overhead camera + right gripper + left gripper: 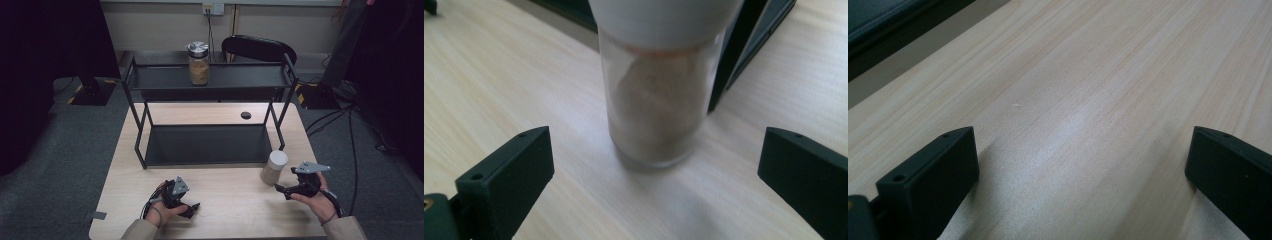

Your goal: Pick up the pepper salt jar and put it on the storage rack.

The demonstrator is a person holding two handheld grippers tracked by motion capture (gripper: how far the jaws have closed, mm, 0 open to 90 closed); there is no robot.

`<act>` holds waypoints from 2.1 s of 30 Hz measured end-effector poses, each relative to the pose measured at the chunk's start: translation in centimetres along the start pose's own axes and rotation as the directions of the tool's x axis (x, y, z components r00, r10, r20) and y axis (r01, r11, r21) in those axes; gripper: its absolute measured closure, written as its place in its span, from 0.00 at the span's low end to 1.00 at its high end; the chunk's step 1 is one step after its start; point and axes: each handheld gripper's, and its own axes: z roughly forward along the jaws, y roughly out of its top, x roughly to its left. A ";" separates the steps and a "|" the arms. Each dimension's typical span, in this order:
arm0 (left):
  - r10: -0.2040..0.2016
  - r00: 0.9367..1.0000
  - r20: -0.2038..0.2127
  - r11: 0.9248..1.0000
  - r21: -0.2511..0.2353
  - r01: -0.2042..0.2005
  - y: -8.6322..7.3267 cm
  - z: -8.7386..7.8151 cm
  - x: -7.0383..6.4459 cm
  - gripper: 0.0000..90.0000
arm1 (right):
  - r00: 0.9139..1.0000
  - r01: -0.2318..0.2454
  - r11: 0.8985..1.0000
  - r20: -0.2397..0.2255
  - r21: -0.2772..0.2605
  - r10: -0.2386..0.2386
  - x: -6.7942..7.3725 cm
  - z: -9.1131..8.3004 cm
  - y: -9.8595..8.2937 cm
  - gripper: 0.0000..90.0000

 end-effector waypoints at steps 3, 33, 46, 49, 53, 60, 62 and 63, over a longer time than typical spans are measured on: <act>0.000 1.000 0.000 1.000 0.000 0.000 0.0 0.0 0.0 0.00 | 1.000 -0.010 1.000 -0.006 -0.027 0.009 0.2 0.2 0.6 0.00; 0.000 1.000 0.000 1.000 0.000 0.000 0.0 0.0 0.0 0.00 | 0.999 0.040 0.996 0.007 -0.082 -0.040 0.0 3.0 2.4 0.37; 0.000 1.000 0.000 1.000 0.000 0.000 0.0 0.0 0.0 0.00 | 1.000 0.030 0.994 0.011 -0.102 -0.029 0.0 2.8 1.9 0.38; 0.000 1.000 0.000 1.000 0.001 0.000 0.0 0.0 0.0 0.00 | 1.000 0.031 0.996 0.008 -0.089 -0.030 -0.1 2.7 2.2 0.38; 0.000 1.000 0.000 1.000 0.000 0.000 0.0 0.0 0.0 0.00 | 0.999 0.034 0.997 0.002 -0.070 -0.034 0.0 2.5 2.7 0.38; 0.000 1.000 0.000 1.000 0.001 0.000 0.0 0.0 0.0 0.00 | 0.998 0.049 0.996 -0.029 -0.078 -0.051 0.2 1.7 3.8 0.39; -0.001 1.000 0.000 1.000 0.000 0.001 0.0 0.0 0.0 0.00 | 0.997 0.059 0.996 -0.038 -0.072 -0.062 0.3 1.5 4.4 0.39; 0.000 1.000 0.000 1.000 0.000 0.000 0.0 0.0 0.0 0.00 | 0.996 0.073 0.995 -0.040 -0.068 -0.076 0.4 1.5 4.7 0.39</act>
